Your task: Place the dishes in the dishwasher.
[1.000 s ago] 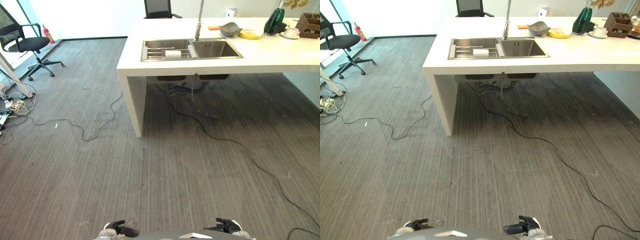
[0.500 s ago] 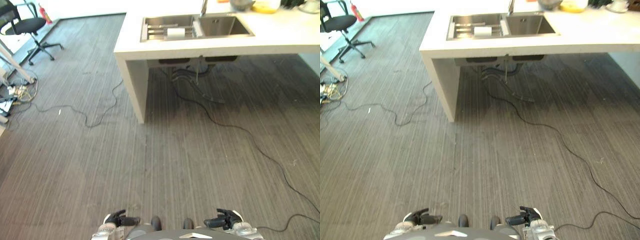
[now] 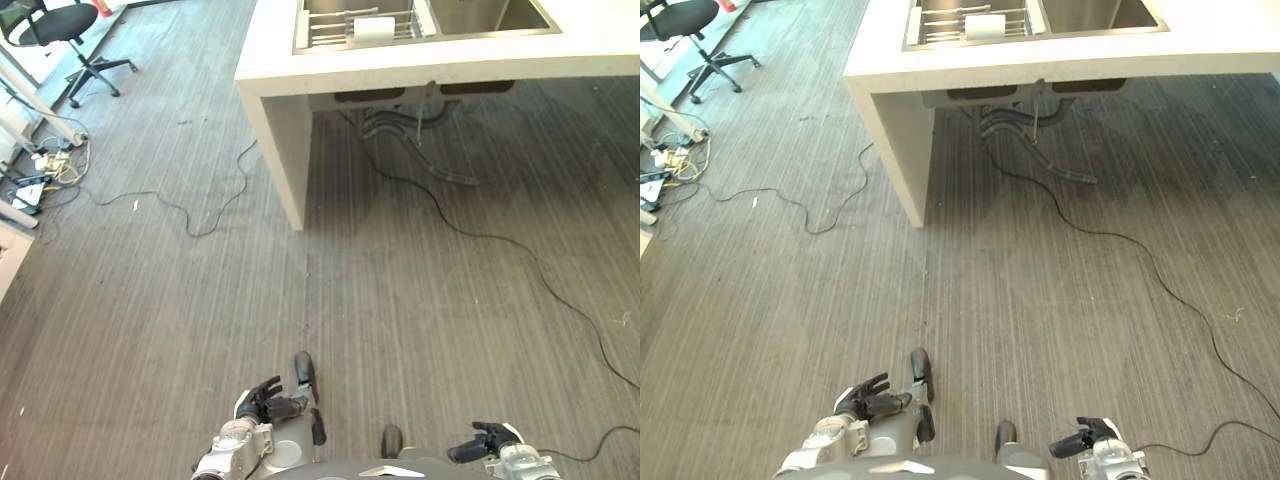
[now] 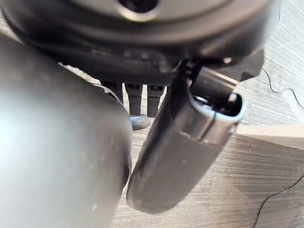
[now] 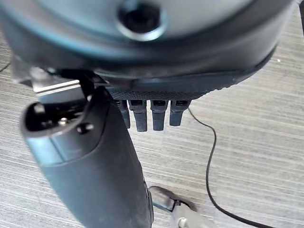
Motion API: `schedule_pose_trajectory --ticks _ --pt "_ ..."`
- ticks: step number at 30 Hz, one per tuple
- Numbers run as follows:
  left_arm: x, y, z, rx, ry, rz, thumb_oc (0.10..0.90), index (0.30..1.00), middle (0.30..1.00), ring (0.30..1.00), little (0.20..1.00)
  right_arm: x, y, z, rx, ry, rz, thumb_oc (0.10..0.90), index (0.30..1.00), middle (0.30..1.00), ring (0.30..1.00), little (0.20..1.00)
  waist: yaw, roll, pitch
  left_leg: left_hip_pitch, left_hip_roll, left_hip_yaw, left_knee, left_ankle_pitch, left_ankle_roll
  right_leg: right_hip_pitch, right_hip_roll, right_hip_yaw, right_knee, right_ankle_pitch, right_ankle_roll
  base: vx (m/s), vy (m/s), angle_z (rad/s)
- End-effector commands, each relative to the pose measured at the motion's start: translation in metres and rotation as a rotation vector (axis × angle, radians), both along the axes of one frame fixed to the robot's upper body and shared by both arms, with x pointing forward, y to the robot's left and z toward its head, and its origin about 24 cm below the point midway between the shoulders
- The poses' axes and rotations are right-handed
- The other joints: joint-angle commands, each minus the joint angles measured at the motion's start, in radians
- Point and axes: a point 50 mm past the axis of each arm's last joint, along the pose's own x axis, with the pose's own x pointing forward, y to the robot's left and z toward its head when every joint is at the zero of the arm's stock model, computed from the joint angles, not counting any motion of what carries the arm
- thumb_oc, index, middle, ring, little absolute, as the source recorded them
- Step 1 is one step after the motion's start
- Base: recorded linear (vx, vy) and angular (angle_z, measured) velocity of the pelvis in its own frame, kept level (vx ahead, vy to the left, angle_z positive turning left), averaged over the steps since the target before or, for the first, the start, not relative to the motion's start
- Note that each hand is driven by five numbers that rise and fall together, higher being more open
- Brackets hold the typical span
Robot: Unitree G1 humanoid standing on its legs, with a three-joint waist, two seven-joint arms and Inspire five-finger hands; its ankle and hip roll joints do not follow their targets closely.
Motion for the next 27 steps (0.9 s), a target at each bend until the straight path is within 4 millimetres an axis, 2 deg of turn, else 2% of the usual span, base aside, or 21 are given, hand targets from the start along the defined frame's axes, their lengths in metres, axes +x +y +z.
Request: schedule_pose_trajectory --ticks 1,3,5,6,7,8,9,10,11,12,13,15,17,18,19,20,21,22,23,26,27 --pt "0.037 -0.026 0.038 -0.060 -0.267 0.002 0.800 0.900 0.900 0.900 0.900 0.016 0.017 0.000 0.011 -0.055 0.074 0.800 0.900 0.900 0.900 0.900 0.015 -0.078 -0.074 -0.012 -0.039 0.020 0.009 0.059 0.005 0.063 -0.044 -0.040 0.090 -0.017 0.101 0.35 0.135 -0.36" --pt "0.037 -0.026 0.038 -0.060 -0.266 0.002 0.800 0.900 0.900 0.900 0.900 0.016 0.017 0.000 0.011 -0.056 0.074 0.800 0.900 0.900 0.900 0.900 0.019 -0.075 -0.076 -0.014 -0.034 0.023 0.009 0.061 0.004 0.059 -0.040 -0.036 0.089 -0.013 0.100 0.31 0.107 -0.36" --pt "0.111 0.004 0.134 0.196 -0.738 -0.115 0.800 0.900 0.900 0.900 0.900 0.018 0.028 0.001 0.042 -0.123 0.094 0.800 0.900 0.900 0.900 0.900 0.017 -0.131 -0.092 0.048 -0.124 0.029 0.009 -0.008 0.060 0.024 -0.094 -0.034 0.264 0.154 0.162 0.50 0.162 -0.07" --pt "0.111 0.004 0.135 0.196 -0.738 -0.115 0.800 0.900 0.900 0.900 0.900 0.019 0.028 0.001 0.042 -0.123 0.094 0.800 0.900 0.900 0.900 0.900 0.021 -0.127 -0.095 0.045 -0.118 0.032 0.009 -0.005 0.060 0.018 -0.090 -0.030 0.262 0.159 0.160 0.34 0.129 0.17" --pt "0.115 0.019 0.137 0.298 -0.754 -0.098 0.800 0.900 0.900 0.900 0.900 0.024 0.035 0.002 0.062 -0.162 0.087 0.800 0.900 0.900 0.900 0.900 0.019 -0.139 -0.091 0.066 -0.139 0.028 0.009 -0.031 0.076 -0.014 -0.100 -0.031 0.359 0.215 0.186 0.32 0.157 0.21" --pt "0.132 0.031 0.165 0.423 -0.919 0.013 0.800 0.900 0.900 0.900 0.900 0.027 0.047 0.000 0.088 -0.207 0.057 0.800 0.900 0.900 0.900 0.900 0.006 -0.133 -0.081 0.113 -0.148 0.017 0.009 -0.071 0.094 -0.092 -0.090 -0.025 0.550 0.305 0.225 0.32 0.157 0.10" --pt "0.133 0.031 0.166 0.423 -0.921 0.014 0.800 0.900 0.900 0.900 0.900 0.027 0.047 0.001 0.087 -0.209 0.057 0.800 0.900 0.900 0.900 0.900 0.011 -0.127 -0.083 0.108 -0.141 0.020 0.009 -0.068 0.093 -0.097 -0.084 -0.021 0.546 0.312 0.224 0.35 0.169 0.14" --pt "0.144 0.035 0.178 0.464 -0.978 0.076 0.800 0.900 0.900 0.900 0.900 0.029 0.051 0.001 0.092 -0.236 0.034 0.800 0.900 0.900 0.900 0.900 -0.008 -0.121 -0.073 0.142 -0.140 0.005 0.009 -0.088 0.100 -0.134 -0.085 -0.026 0.649 0.325 0.232 0.40 0.167 0.32" --pt "0.165 0.034 0.210 0.512 -1.110 0.129 0.800 0.900 0.900 0.900 0.900 0.031 0.049 0.001 0.087 -0.245 -0.013 0.800 0.900 0.900 0.900 0.900 -0.045 -0.089 -0.051 0.199 -0.127 -0.015 0.009 -0.115 0.108 -0.229 -0.081 -0.033 0.773 0.317 0.226 0.40 0.166 0.24" --pt "0.165 0.034 0.210 0.512 -1.112 0.130 0.800 0.900 0.900 0.900 0.900 0.032 0.049 0.001 0.086 -0.247 -0.013 0.800 0.900 0.900 0.900 0.900 -0.043 -0.085 -0.052 0.196 -0.122 -0.014 0.009 -0.113 0.107 -0.232 -0.075 -0.033 0.770 0.322 0.225 0.40 0.151 0.31" --pt "0.171 0.034 0.235 0.577 -1.215 0.125 0.800 0.900 0.900 0.900 0.900 0.033 0.050 0.001 0.087 -0.251 -0.014 0.800 0.900 0.900 0.900 0.900 -0.056 -0.073 -0.041 0.218 -0.117 -0.026 0.009 -0.127 0.107 -0.284 -0.087 -0.054 0.799 0.289 0.214 0.28 0.063 0.14" --pt "0.174 0.031 0.269 0.634 -1.368 0.129 0.800 0.900 0.900 0.900 0.900 0.031 0.051 0.000 0.085 -0.239 0.017 0.800 0.900 0.900 0.900 0.900 -0.084 -0.066 -0.033 0.257 -0.126 -0.040 0.009 -0.145 0.097 -0.353 -0.113 -0.085 0.720 0.249 0.193 0.47 0.028 0.10" --pt "0.171 0.029 0.299 0.629 -1.515 0.149 0.800 0.900 0.900 0.900 0.900 0.014 0.047 -0.005 0.071 -0.174 0.036 0.800 0.900 0.900 0.900 0.900 -0.099 -0.079 -0.054 0.299 -0.133 -0.044 0.009 -0.170 0.062 -0.355 -0.203 -0.148 0.436 0.197 0.165 0.55 -0.142 0.14" --pt "0.170 0.029 0.299 0.629 -1.513 0.149 0.800 0.900 0.900 0.900 0.900 0.013 0.047 -0.005 0.071 -0.173 0.037 0.800 0.900 0.900 0.900 0.900 -0.106 -0.075 -0.051 0.304 -0.129 -0.051 0.009 -0.172 0.061 -0.339 -0.200 -0.158 0.422 0.199 0.166 0.46 -0.224 0.45" --pt "0.169 0.022 0.306 0.585 -1.564 0.151 0.800 0.900 0.900 0.900 0.900 0.004 0.044 -0.008 0.066 -0.147 0.013 0.800 0.900 0.900 0.900 0.900 -0.120 -0.083 -0.061 0.315 -0.128 -0.065 0.009 -0.187 0.047 -0.338 -0.223 -0.121 0.303 0.213 0.170 0.31 -0.181 0.44" --pt "0.168 0.018 0.310 0.577 -1.589 0.146 0.800 0.900 0.900 0.900 0.900 -0.004 0.043 -0.010 0.065 -0.120 -0.003 0.800 0.900 0.900 0.900 0.900 -0.135 -0.089 -0.071 0.325 -0.126 -0.079 0.009 -0.197 0.039 -0.337 -0.230 -0.074 0.254 0.229 0.179 0.52 -0.326 0.67" --pt "0.168 0.006 0.319 0.541 -1.641 0.122 0.800 0.900 0.900 0.900 0.900 -0.019 0.040 -0.013 0.064 -0.064 -0.036 0.800 0.900 0.900 0.900 0.900 -0.167 -0.101 -0.081 0.344 -0.121 -0.104 0.009 -0.216 0.026 -0.332 -0.229 0.046 0.170 0.264 0.203 0.36 -0.213 0.71" --pt "0.168 0.006 0.318 0.540 -1.641 0.121 0.800 0.900 0.900 0.900 0.900 -0.019 0.040 -0.013 0.064 -0.064 -0.037 0.800 0.900 0.900 0.900 0.900 -0.165 -0.100 -0.079 0.347 -0.120 -0.102 0.009 -0.219 0.027 -0.327 -0.229 0.047 0.165 0.266 0.204 0.44 -0.297 0.96" --pt "0.166 -0.001 0.322 0.533 -1.670 0.088 0.800 0.900 0.900 0.900 0.900 -0.037 0.040 -0.017 0.070 0.007 -0.054 0.800 0.900 0.900 0.900 0.900 -0.179 -0.105 -0.096 0.374 -0.110 -0.118 0.009 -0.235 0.012 -0.320 -0.234 0.092 0.121 0.283 0.214 0.29 -0.206 0.62" --pt "0.163 0.001 0.322 0.554 -1.670 0.084 0.800 0.900 0.900 0.900 0.900 -0.046 0.040 -0.019 0.074 0.035 -0.065 0.800 0.900 0.900 0.900 0.900 -0.171 -0.107 -0.114 0.404 -0.104 -0.108 0.009 -0.243 0.001 -0.280 -0.239 0.032 0.067 0.298 0.218 0.22 -0.186 0.19" --pt "0.161 0.004 0.326 0.588 -1.683 0.084 0.800 0.900 0.900 0.900 0.900 -0.047 0.039 -0.019 0.070 0.044 -0.048 0.800 0.900 0.900 0.900 0.900 -0.164 -0.094 -0.124 0.413 -0.089 -0.105 0.009 -0.221 -0.010 -0.250 -0.223 0.004 0.032 0.285 0.220 0.11 -0.119 0.08"
